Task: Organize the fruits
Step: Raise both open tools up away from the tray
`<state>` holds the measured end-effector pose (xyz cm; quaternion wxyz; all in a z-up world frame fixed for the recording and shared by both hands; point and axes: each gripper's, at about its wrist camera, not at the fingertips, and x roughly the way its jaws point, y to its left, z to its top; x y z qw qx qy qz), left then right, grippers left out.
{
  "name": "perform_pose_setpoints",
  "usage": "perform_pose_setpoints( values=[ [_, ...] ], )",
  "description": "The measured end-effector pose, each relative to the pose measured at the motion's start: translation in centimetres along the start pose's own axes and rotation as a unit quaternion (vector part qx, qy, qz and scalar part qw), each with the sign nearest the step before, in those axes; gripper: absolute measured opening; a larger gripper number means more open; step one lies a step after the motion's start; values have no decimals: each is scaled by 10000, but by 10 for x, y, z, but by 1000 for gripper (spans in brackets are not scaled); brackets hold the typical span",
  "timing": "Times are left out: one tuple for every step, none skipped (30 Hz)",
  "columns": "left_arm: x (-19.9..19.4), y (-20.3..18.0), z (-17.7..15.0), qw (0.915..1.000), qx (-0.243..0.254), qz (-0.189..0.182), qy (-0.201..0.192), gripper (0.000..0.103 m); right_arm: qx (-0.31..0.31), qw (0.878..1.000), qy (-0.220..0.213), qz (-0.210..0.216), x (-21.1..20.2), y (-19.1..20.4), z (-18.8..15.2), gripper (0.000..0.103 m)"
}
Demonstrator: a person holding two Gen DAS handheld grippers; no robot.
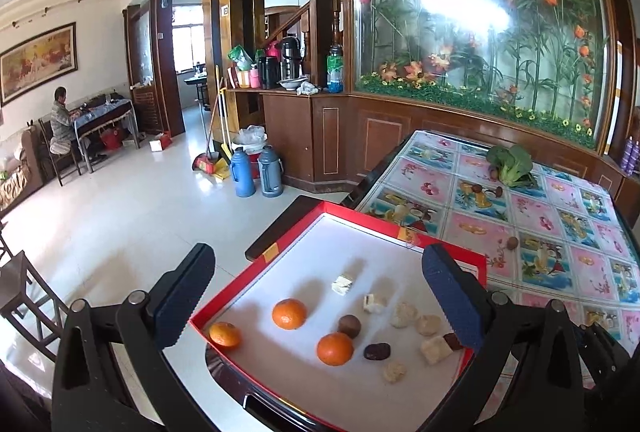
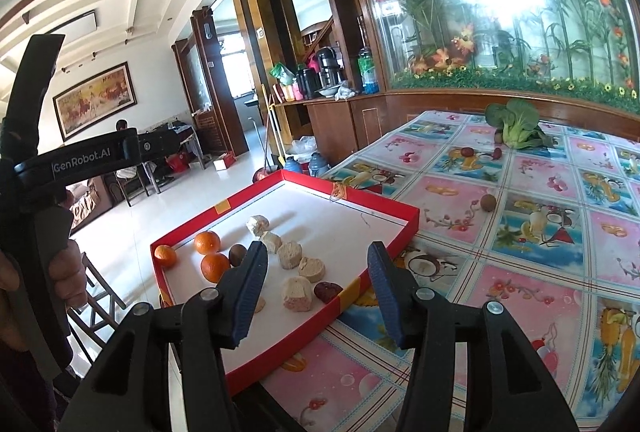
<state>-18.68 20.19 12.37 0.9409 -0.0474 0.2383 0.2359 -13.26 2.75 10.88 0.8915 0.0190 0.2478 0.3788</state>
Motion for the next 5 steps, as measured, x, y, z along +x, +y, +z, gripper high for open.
perform_pose_setpoints(
  values=[
    [1, 1, 0, 10000, 7, -8, 3, 103, 10, 10000, 5, -4, 0, 0, 0, 52],
    [1, 1, 0, 10000, 9, -43, 4, 103, 66, 10000, -6, 4, -2, -3, 1, 52],
    [1, 2, 0, 10000, 24, -94, -7, 103, 126, 9999, -24, 10, -3, -6, 2, 52],
    [2, 1, 0, 9999, 39, -120, -44, 103, 184, 9998, -42, -12, -5, -10, 4, 52],
    [2, 1, 0, 9999, 44, -133, -73, 103, 231, 9997, -64, -69, -7, -15, 7, 52]
  ],
)
